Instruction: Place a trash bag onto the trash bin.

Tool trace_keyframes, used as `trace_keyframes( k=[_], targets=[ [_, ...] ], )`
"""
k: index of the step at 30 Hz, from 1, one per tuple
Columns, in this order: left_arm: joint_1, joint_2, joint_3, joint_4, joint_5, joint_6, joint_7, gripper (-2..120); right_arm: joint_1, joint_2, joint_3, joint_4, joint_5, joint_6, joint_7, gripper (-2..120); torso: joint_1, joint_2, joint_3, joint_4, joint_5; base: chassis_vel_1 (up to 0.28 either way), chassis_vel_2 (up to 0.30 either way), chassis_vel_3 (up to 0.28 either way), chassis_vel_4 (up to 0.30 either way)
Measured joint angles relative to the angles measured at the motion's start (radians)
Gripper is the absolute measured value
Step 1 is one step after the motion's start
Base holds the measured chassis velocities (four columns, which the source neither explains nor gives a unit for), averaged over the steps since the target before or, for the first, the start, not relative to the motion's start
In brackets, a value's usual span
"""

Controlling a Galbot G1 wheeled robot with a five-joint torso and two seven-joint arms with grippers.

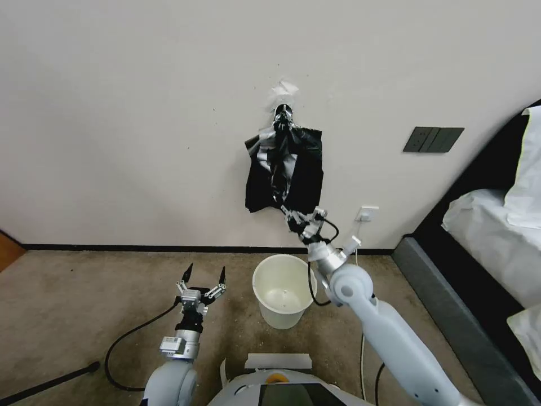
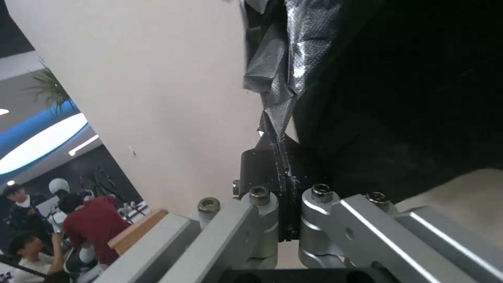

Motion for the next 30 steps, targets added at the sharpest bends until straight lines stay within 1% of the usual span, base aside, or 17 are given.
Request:
trace_keyframes(
  k=[3,4,7,8,11,12,15,16,18,19,20,23,24,25,28,30],
  targets=[
    [0.0,0.005,0.012,-0.014,0.0,0.0,0.0,100,-0.069,-0.011,0.008,0.032,-0.048,0.0,-0.005,0,0.0,0.0,0.0,-0.0001,0.0,0.0,0.0,0.0,0.0],
    [0.0,0.005,0.012,-0.014,0.0,0.0,0.0,100,-0.069,-0.011,0.008,0.032,-0.048,0.0,-0.005,0,0.0,0.0,0.0,-0.0001,0.0,0.0,0.0,0.0,0.0],
    [-0.006,0.036,0.019,-0.044,-0.011,0.006,0.0,100,-0.137,-0.023,0.021,0.067,-0.089,-0.001,-0.009,0,0.0,0.0,0.0,0.0001,0.0,0.0,0.0,0.0,0.0],
    [-0.006,0.036,0.019,-0.044,-0.011,0.006,0.0,100,-0.137,-0.023,0.021,0.067,-0.089,-0.001,-0.009,0,0.0,0.0,0.0,0.0001,0.0,0.0,0.0,0.0,0.0],
    [-0.022,0.08,0.029,-0.077,-0.044,0.024,0.0,100,-0.19,-0.031,0.037,0.086,-0.114,0.0,-0.02,0,0.0,0.0,0.0,0.0,0.0,0.0,0.0,0.0,0.0],
    [-0.022,0.08,0.029,-0.077,-0.044,0.024,0.0,100,-0.19,-0.031,0.037,0.086,-0.114,0.0,-0.02,0,0.0,0.0,0.0,0.0,0.0,0.0,0.0,0.0,0.0],
    [-0.05,0.152,0.049,-0.126,-0.117,0.053,-0.001,100,-0.24,-0.043,0.052,0.104,-0.142,0.003,-0.03,0,0.0,0.0,0.0,0.0,-0.0001,0.0,0.0,0.0,0.0],
    [-0.05,0.152,0.049,-0.126,-0.117,0.053,-0.001,100,-0.24,-0.043,0.052,0.104,-0.142,0.003,-0.03,0,0.0,0.0,0.0,0.0,-0.0001,0.0,0.0,0.0,0.0],
    [-0.089,0.23,0.075,-0.16,-0.23,0.085,-0.008,100,-0.265,-0.049,0.059,0.114,-0.156,0.004,-0.035,0,0.0,0.0,0.0,0.0,0.0,0.0,0.0,0.0,0.0],
    [-0.129,0.286,0.094,-0.175,-0.311,0.105,-0.017,100,-0.277,-0.052,0.064,0.121,-0.159,0.004,-0.037,0,0.0,0.0,0.0,-0.0001,0.0,0.0,0.0,0.0,0.0],
    [-0.129,0.286,0.094,-0.175,-0.311,0.105,-0.017,100,-0.277,-0.052,0.064,0.121,-0.159,0.004,-0.037,0,0.0,0.0,0.0,-0.0001,0.0,0.0,0.0,0.0,0.0],
    [-0.231,0.382,0.133,-0.187,-0.431,0.136,-0.037,100,-0.296,-0.058,0.076,0.135,-0.161,0.004,-0.04,0,0.0,0.0,0.0,0.0001,-0.0001,0.0,0.0,0.0,0.0],
    [-0.283,0.412,0.156,-0.187,-0.469,0.152,-0.047,100,-0.303,-0.061,0.08,0.141,-0.161,0.004,-0.042,0,0.0,0.0,0.0,-0.0001,-0.0001,0.0,0.0,0.0,0.0],
    [-0.283,0.412,0.156,-0.187,-0.469,0.152,-0.047,100,-0.303,-0.061,0.08,0.141,-0.161,0.004,-0.042,0,0.0,0.0,0.0,-0.0001,-0.0001,0.0,0.0,0.0,0.0],
    [-0.423,0.458,0.216,-0.165,-0.522,0.181,-0.076,100,-0.311,-0.065,0.088,0.146,-0.162,0.004,-0.042,0,0.0,0.0,0.0,-0.0004,0.0,0.0,0.0,0.0,0.0],
    [-0.447,0.462,0.227,-0.158,-0.529,0.185,-0.081,100,-0.31,-0.065,0.09,0.146,-0.162,0.004,-0.04,0,0.0,0.0,0.0,-0.0002,0.0,0.0,0.0,0.0,0.0]
  ],
)
